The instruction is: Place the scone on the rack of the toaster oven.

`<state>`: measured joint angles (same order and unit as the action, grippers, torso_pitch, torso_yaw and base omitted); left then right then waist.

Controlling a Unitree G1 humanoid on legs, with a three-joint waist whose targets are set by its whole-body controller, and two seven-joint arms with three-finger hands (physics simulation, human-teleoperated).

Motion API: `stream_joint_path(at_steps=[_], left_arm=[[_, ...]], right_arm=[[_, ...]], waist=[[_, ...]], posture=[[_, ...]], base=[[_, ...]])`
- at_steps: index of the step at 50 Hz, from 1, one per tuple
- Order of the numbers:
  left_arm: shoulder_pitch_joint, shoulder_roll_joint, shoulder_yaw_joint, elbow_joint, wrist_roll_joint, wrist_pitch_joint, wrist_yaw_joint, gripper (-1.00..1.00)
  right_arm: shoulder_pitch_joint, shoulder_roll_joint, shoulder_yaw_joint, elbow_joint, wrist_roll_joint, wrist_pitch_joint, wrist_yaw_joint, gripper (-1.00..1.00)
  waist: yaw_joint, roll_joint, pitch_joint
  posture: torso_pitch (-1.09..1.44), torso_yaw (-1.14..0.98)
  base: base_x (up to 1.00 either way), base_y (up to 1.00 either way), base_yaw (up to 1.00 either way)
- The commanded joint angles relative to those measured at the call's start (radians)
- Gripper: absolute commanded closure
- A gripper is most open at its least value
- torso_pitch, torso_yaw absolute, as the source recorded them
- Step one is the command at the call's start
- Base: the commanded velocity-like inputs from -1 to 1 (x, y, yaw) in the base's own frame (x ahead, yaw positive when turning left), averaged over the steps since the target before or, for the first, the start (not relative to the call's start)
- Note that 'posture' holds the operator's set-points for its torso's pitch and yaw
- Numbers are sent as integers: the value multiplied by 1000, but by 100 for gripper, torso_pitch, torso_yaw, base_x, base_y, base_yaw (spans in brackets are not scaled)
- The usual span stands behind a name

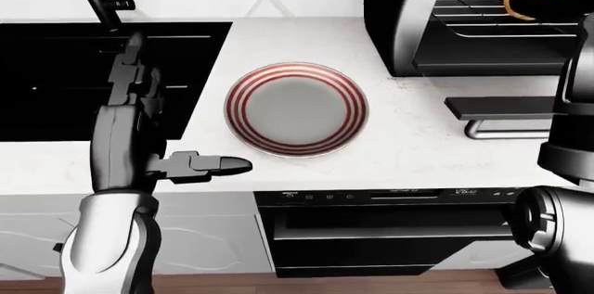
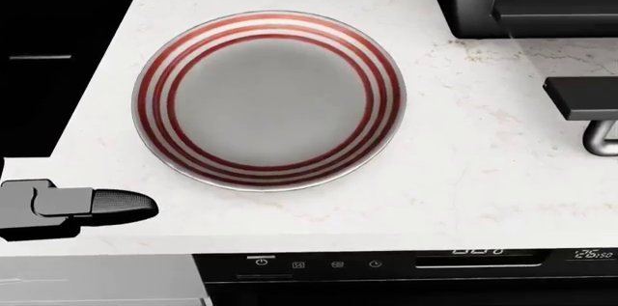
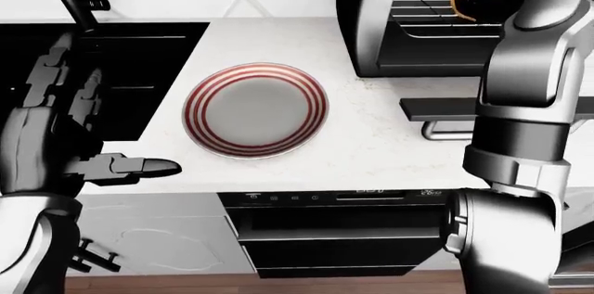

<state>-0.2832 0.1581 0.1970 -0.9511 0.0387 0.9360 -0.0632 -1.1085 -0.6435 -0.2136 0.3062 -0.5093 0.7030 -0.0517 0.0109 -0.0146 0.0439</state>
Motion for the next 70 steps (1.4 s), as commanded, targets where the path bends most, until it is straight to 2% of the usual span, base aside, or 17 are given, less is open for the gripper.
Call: stream_joint_path(at_steps=[1,11,24,31,35,50,58,70], left_arm=[[-19,7,4,-25,2,-26,3,-100],[-29,12,10,-28,-3,-16,2,-100],[-20,13,11,-27,-4,-24,3,-100],[-14,9,9,-25,-4,-31,3,-100],[-12,8,6,-18,-1,-39,4,-100],[-10,8,8,-21,0,-40,2,-100],[-19,12,14,-26,-5,-27,-1,-100],[-21,14,17,-19,-9,-30,1,-100]], right_arm=[[-38,-20,-6,-36,-10,-25,-9,29],[-37,-15,-4,-32,-12,-27,-10,12],[-27,-13,-5,-42,-16,-23,-3,-22],[-21,-12,-6,-52,-18,-18,0,-30],[-21,-8,-5,-49,-18,-19,-2,-44],[-4,-10,-4,-97,-30,7,21,-50],[44,-7,-12,-247,-61,90,86,-47],[86,-12,-16,-478,-145,225,211,-55]], waist=[[0,-5,-25],[0,-5,-24],[0,-5,-24],[1,-5,-24],[0,-5,-25],[1,-6,-25],[2,-6,-23],[1,-6,-21]], posture=[[0,0],[0,0],[0,0],[0,0],[0,0],[0,0],[0,0],[0,0]], base=[[0,0,0],[0,0,0],[0,0,0],[0,0,0],[0,0,0],[0,0,0],[0,0,0],[0,0,0]])
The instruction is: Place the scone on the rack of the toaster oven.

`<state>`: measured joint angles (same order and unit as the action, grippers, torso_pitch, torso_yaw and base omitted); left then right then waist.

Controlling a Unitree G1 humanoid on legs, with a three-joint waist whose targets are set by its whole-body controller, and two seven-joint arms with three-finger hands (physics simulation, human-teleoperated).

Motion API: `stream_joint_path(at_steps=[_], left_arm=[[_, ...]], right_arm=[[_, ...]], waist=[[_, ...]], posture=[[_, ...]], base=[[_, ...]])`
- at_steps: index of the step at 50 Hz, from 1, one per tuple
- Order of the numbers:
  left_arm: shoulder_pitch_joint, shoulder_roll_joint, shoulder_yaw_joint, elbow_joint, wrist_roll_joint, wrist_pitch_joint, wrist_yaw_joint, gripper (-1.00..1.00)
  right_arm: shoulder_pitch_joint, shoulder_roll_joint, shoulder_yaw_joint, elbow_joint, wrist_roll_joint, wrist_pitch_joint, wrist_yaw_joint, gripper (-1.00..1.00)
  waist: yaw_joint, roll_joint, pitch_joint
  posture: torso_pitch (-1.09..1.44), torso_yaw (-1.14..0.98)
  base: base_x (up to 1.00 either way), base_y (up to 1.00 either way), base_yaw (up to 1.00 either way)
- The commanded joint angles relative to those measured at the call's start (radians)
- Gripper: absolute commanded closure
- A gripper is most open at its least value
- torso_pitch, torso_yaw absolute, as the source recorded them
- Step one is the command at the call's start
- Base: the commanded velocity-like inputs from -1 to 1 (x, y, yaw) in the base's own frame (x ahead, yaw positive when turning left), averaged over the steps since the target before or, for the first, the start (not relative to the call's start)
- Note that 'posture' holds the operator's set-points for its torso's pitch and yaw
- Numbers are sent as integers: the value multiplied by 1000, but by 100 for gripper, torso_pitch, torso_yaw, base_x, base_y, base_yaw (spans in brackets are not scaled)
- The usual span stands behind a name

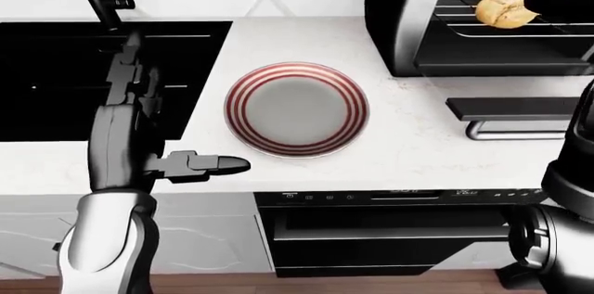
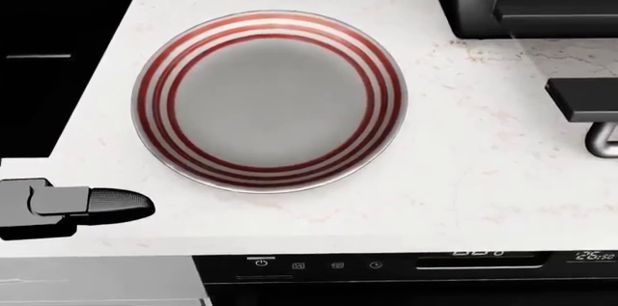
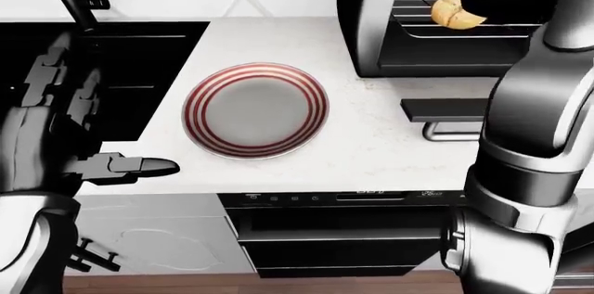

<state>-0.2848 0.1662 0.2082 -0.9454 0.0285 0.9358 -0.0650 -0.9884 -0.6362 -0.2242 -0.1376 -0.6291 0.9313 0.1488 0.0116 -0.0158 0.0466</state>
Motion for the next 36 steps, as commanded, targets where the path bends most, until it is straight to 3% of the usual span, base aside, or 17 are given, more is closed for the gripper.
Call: stream_joint_path(at_steps=[1,10,14,15,18,22,29,36], left_arm=[[-19,7,3,-23,3,-32,4,-100],[-9,2,0,-18,7,-47,1,-100],[-8,4,2,-20,10,-46,0,-100],[-6,8,15,-37,7,-33,-4,-100],[-17,13,14,-43,6,-17,-3,-100],[-36,20,14,-43,5,0,-1,-100],[-48,22,13,-37,3,4,2,-100],[-44,22,19,-39,-1,1,1,-100]], right_arm=[[-36,-19,-5,-48,-33,7,22,-60],[-64,-12,34,-192,-148,97,168,-100],[-75,-11,40,-244,-215,121,247,-100],[-60,-66,105,-433,-319,252,438,-100],[-55,-46,91,-493,-451,253,587,-100],[-73,6,74,-514,-583,209,709,-100],[-66,98,48,-555,-714,135,804,-100],[-56,132,30,-606,-794,99,883,-100]], waist=[[0,-5,-23],[-2,-1,-20],[-3,1,-19],[-3,1,-18],[-1,2,-12],[-6,6,-8],[-11,13,-9],[-13,20,-10]], posture=[[0,0],[0,0],[0,0],[0,0],[0,0],[0,0],[0,0],[0,0]], base=[[0,0,0],[0,0,0],[0,0,0],[0,0,0],[0,0,0],[0,0,0],[0,0,0],[0,0,0]])
